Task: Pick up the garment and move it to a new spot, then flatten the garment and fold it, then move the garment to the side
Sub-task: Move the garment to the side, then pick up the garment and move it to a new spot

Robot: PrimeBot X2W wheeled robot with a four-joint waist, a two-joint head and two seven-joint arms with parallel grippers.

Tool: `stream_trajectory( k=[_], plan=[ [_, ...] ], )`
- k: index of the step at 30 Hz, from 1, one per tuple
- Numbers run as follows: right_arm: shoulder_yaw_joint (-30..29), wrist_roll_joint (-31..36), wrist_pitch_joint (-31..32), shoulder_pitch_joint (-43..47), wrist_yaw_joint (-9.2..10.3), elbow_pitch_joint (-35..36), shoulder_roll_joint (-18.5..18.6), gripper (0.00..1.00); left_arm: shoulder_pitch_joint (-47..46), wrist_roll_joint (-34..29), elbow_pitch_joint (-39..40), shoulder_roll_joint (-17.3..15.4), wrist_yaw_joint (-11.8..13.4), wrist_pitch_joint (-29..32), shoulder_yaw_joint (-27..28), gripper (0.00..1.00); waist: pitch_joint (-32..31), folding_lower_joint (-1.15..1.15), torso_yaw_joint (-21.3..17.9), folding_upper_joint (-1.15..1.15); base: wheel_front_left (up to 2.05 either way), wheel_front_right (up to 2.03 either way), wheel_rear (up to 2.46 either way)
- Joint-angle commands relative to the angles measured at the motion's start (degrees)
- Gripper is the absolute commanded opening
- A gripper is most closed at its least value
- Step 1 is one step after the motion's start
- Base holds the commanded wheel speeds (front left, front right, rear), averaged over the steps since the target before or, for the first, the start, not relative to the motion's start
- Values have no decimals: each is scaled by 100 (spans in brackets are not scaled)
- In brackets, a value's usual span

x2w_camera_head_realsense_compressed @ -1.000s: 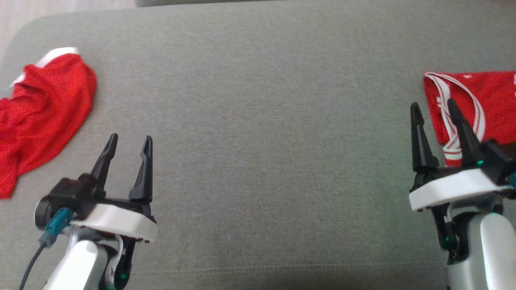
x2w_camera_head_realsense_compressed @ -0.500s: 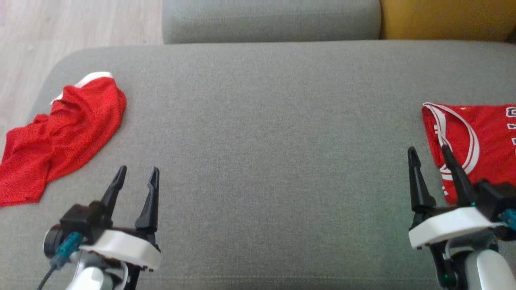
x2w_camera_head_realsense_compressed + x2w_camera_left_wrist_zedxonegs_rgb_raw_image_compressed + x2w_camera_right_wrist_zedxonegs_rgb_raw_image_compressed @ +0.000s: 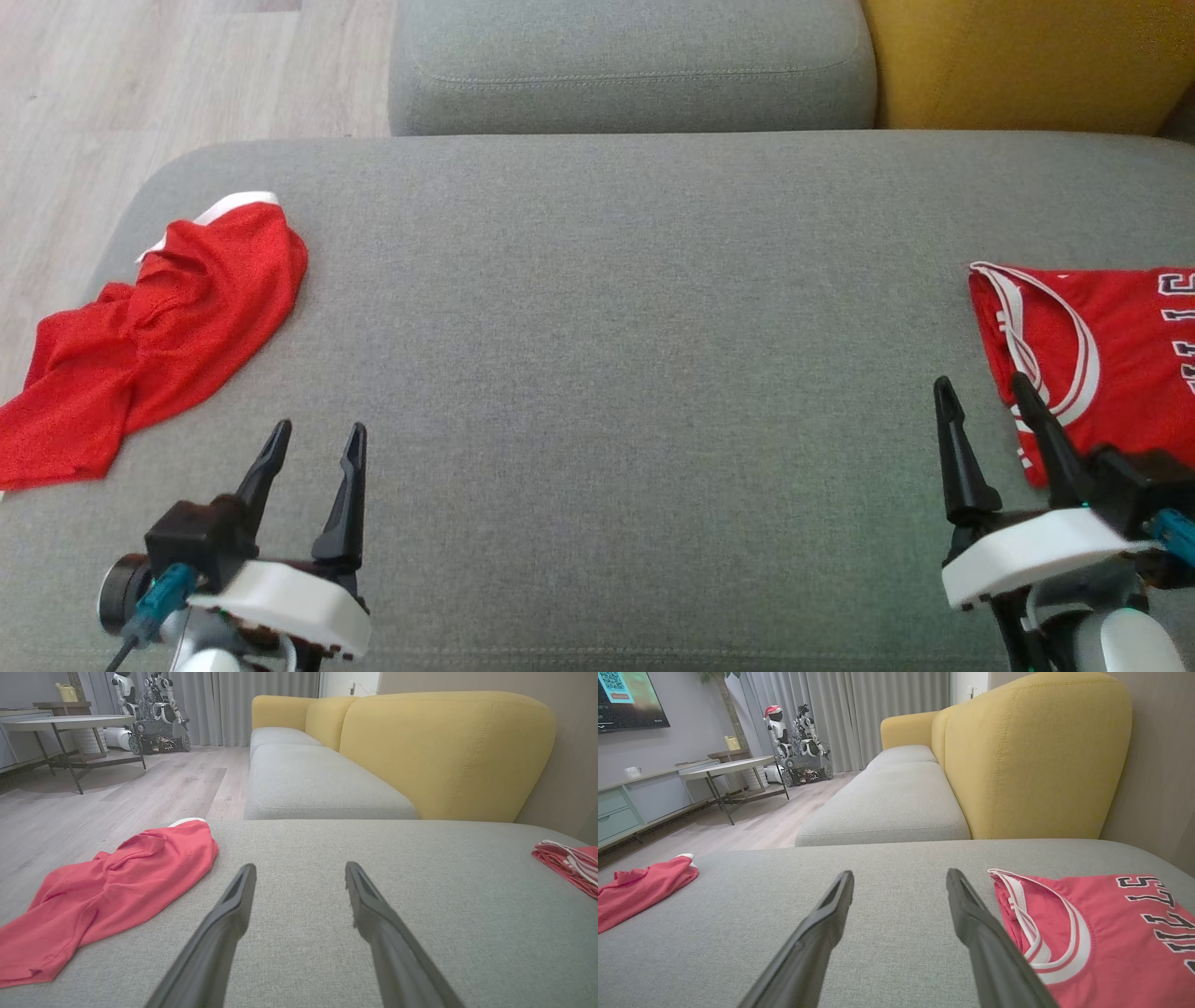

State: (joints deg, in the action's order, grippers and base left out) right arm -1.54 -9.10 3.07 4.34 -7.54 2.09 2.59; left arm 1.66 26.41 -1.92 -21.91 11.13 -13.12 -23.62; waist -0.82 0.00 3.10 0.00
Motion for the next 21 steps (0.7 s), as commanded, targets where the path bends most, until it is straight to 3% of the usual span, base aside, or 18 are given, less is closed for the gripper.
stream_trajectory(
  k=[1, 21],
  plan=[
    [151, -30, 20, -132, 5, 239, 29, 100, -229, 3, 199, -163, 33, 5, 212, 100, 2, 0, -1, 0, 0, 0, 0],
    [131, -52, 11, -134, 5, 252, 29, 100, -270, 43, 299, -206, 117, 15, 213, 100, 50, 0, 62, 0, 0, 0, 0]
  ],
)
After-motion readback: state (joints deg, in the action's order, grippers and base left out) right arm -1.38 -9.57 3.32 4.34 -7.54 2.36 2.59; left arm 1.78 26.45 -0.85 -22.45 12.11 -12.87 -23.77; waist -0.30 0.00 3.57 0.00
